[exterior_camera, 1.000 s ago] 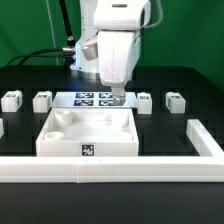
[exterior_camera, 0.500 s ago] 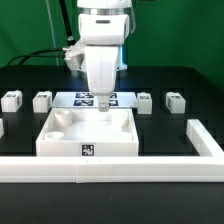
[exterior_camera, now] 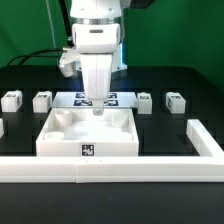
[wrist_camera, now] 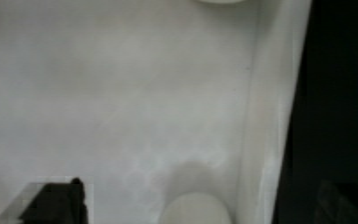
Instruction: Assemble square table
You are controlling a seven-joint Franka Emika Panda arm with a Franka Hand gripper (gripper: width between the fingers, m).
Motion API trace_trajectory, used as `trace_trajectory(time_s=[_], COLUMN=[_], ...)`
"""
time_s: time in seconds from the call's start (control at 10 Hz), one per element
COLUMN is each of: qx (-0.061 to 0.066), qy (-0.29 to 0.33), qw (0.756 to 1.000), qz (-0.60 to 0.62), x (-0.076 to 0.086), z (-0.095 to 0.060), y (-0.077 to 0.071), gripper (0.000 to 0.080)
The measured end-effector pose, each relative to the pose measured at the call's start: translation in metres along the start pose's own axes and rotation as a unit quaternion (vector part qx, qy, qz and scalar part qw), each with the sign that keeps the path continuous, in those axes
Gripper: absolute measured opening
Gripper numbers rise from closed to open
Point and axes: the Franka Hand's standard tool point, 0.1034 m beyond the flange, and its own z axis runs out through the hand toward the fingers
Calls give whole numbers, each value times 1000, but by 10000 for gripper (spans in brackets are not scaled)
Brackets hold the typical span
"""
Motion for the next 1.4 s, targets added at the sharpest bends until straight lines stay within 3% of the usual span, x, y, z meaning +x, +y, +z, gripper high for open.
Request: trace_trajectory(time_s=[0.2,0.4,0.6,0.9,1.0,1.1,1.4], qx=[-15,-12,-10,-10,-10,-10,-10], qy=[3,7,7,7,7,7,7], qw=[1000,1000,1000,1000,1000,1000,1000], qz=[-11,-9,-6,-6,-6,-5,-4], x=[2,2,3,2,2,2,2], z=[13,27,29,30,30,30,30], y=[-9,-16,-17,-18,-18,-18,-18], gripper=[650,650,650,248,248,76,57])
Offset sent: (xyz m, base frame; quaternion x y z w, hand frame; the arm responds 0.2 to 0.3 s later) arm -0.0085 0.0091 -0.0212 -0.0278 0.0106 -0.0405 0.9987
